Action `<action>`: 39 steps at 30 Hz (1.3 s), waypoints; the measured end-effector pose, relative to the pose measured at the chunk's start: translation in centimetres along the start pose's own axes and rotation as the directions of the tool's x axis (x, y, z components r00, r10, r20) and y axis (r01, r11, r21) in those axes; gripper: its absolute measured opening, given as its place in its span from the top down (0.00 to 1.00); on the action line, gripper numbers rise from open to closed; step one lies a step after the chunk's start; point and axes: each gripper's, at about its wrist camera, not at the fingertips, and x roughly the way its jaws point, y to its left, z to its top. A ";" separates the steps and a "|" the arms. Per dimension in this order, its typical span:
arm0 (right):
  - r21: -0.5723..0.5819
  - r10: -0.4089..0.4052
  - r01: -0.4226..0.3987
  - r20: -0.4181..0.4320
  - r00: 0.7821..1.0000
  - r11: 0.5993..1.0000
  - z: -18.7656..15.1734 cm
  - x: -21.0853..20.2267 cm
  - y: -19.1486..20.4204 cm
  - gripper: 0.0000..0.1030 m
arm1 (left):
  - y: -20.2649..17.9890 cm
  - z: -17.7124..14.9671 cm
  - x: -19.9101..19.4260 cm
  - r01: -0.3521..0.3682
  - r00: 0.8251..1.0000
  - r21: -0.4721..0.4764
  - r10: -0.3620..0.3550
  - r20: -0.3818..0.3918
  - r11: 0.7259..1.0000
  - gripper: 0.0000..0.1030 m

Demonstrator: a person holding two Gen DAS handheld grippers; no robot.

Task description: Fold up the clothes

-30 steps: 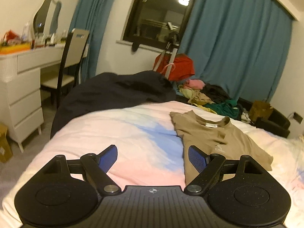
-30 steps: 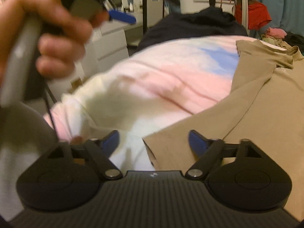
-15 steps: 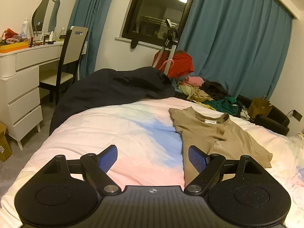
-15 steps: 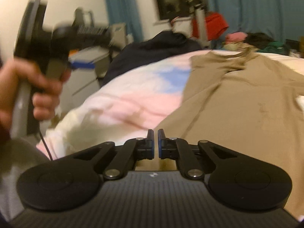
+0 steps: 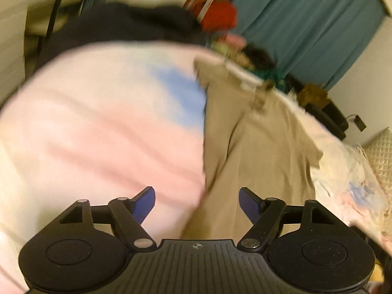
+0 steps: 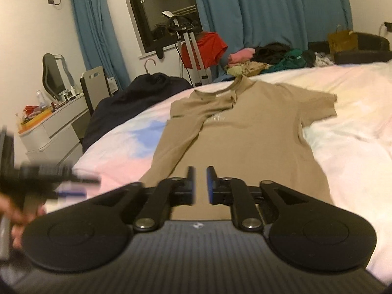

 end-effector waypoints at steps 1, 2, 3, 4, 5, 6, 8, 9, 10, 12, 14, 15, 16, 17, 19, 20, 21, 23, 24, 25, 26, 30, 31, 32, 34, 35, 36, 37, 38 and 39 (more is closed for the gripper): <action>0.008 0.014 -0.014 0.000 1.000 1.000 0.7 0.7 -0.4 0.43 | 0.3 -0.4 0.2 -0.002 1.000 -0.020 0.002 -0.020 1.000 0.31; 0.036 0.032 -0.032 0.010 0.999 0.999 1.0 1.1 -1.2 0.09 | 0.6 -0.8 0.4 -0.007 0.999 -0.040 0.005 -0.036 0.999 0.32; 0.064 0.050 -0.051 0.021 0.999 0.997 1.2 1.5 -1.9 0.04 | 0.8 -1.0 0.5 -0.010 0.999 -0.053 0.007 -0.049 0.999 0.32; 0.089 0.052 -0.056 0.038 0.998 0.994 1.2 1.6 -2.8 0.04 | 0.9 -1.1 0.6 -0.012 0.998 -0.062 0.009 -0.060 0.998 0.33; 0.108 0.048 -0.053 0.046 0.998 0.993 1.0 1.7 -3.6 0.04 | 0.9 -1.3 0.7 -0.015 0.997 -0.070 0.010 -0.071 0.997 0.33; 0.128 0.035 -0.040 0.045 0.998 0.991 0.5 1.7 -4.5 0.04 | 1.0 -1.4 0.8 -0.017 0.997 -0.079 0.011 -0.082 0.997 0.34; 0.189 -0.001 -0.003 0.020 1.000 0.982 -0.8 2.1 -6.3 0.04 | 1.1 -1.7 1.2 -0.021 0.993 -0.089 0.011 -0.114 0.996 0.38; 0.229 0.002 -0.008 0.025 1.000 0.973 -1.0 1.9 -7.0 0.04 | 0.9 -1.8 1.8 -0.023 0.990 -0.086 0.010 -0.140 0.996 0.41; 0.269 0.006 -0.013 0.030 1.000 0.963 -1.1 1.7 -7.7 0.04 | 0.8 -2.0 2.3 -0.024 0.986 -0.082 0.010 -0.167 0.996 0.42; 0.347 0.012 -0.025 0.041 0.999 0.937 -1.3 1.4 -9.0 0.04 | 0.5 -2.2 3.2 -0.013 0.976 -0.072 -0.003 -0.219 0.997 0.49; 0.380 0.010 -0.030 0.054 0.998 0.924 -1.5 1.2 -9.4 0.04 | 0.4 -2.5 3.8 -0.025 0.966 -0.063 0.008 -0.258 0.998 0.56; 0.386 0.005 -0.023 0.048 0.999 0.922 -1.6 1.4 -9.5 0.04 | 0.5 -2.6 4.0 -0.039 0.963 -0.061 0.021 -0.268 0.997 0.62; 0.391 0.000 -0.017 0.042 0.999 0.920 -1.7 1.6 -9.5 0.04 | 0.6 -2.7 4.1 -0.051 0.961 -0.062 0.032 -0.273 0.997 0.67; 0.394 -0.007 -0.007 0.034 0.999 0.919 -1.8 1.7 -9.5 0.04 | 0.6 -2.8 4.1 -0.063 0.960 -0.056 0.046 -0.276 0.996 0.78; 0.395 -0.008 -0.007 0.038 0.999 0.919 -1.8 1.6 -9.5 0.04 | 0.2 -3.1 3.7 -0.069 0.963 -0.023 0.060 -0.262 0.997 0.94; 0.395 -0.009 -0.008 0.040 0.999 0.918 -1.8 1.6 -9.5 0.04 | -0.3 -3.3 3.3 -0.071 0.968 0.011 0.071 -0.243 0.997 0.95; 0.393 -0.012 -0.007 0.044 0.999 0.919 -1.8 1.7 -9.5 0.04 | -0.9 -3.4 2.7 -0.078 0.974 0.053 0.087 -0.209 0.996 0.96; 0.391 -0.017 -0.003 0.047 0.999 0.920 -1.8 1.2 -9.8 0.04 | -2.7 -3.9 1.2 -0.086 0.988 0.161 0.104 -0.112 0.983 0.96; 0.391 -0.018 -0.002 0.049 0.999 0.920 -1.8 1.1 -9.9 0.04 | -4.0 -4.4 0.3 -0.087 0.993 0.233 0.104 -0.059 0.968 0.96; 0.391 -0.019 -0.003 0.052 0.998 0.920 -1.8 1.0 -10.0 0.04 | -5.3 -4.9 -0.5 -0.090 0.995 0.307 0.098 -0.011 0.947 0.96; 0.392 -0.023 -0.001 0.055 0.998 0.920 -1.8 0.9 -10.0 0.04 | -6.8 -5.7 -1.4 -0.096 0.995 0.392 0.089 0.036 0.915 0.96; 0.399 -0.035 0.007 0.062 0.997 0.917 -1.8 1.0 -10.2 0.04 | -11.8 -9.6 -2.2 -0.082 0.996 0.625 0.040 0.082 0.777 0.96; 0.401 -0.036 0.009 0.060 0.998 0.916 -1.8 1.0 -10.2 0.04 | -12.6 -10.4 -1.8 -0.069 0.997 0.652 0.031 0.069 0.755 0.96; 0.404 -0.038 0.011 0.059 0.998 0.915 -1.8 1.0 -10.2 0.04 | -13.2 -11.2 -1.1 -0.054 0.998 0.674 0.027 0.050 0.737 0.96; 0.403 -0.037 0.010 0.059 0.998 0.915 -1.9 0.9 -10.2 0.04 | -13.7 -12.2 0.8 -0.031 0.999 0.687 0.045 -0.002 0.726 0.96; 0.402 -0.037 0.009 0.060 0.998 0.915 -1.9 0.8 -10.2 0.04 | -13.8 -12.2 1.7 -0.016 0.998 0.677 0.054 -0.035 0.736 0.96; 0.402 -0.036 0.009 0.061 0.997 0.916 -1.9 0.8 -10.2 0.04 | -13.9 -12.1 2.6 -0.001 0.996 0.662 0.061 -0.068 0.750 0.95; 0.403 -0.037 0.009 0.060 0.998 0.915 -1.9 0.8 -10.2 0.04 | -13.9 -12.0 3.1 0.014 0.994 0.647 0.060 -0.092 0.762 0.95; 0.404 -0.037 0.010 0.059 0.998 0.915 -1.9 0.8 -10.2 0.04 | -13.7 -11.8 3.4 0.029 0.992 0.634 0.054 -0.111 0.773 0.94; 0.404 -0.037 0.010 0.058 0.998 0.915 -1.9 0.8 -10.2 0.04 | -13.6 -11.7 3.7 0.044 0.990 0.619 0.047 -0.130 0.784 0.91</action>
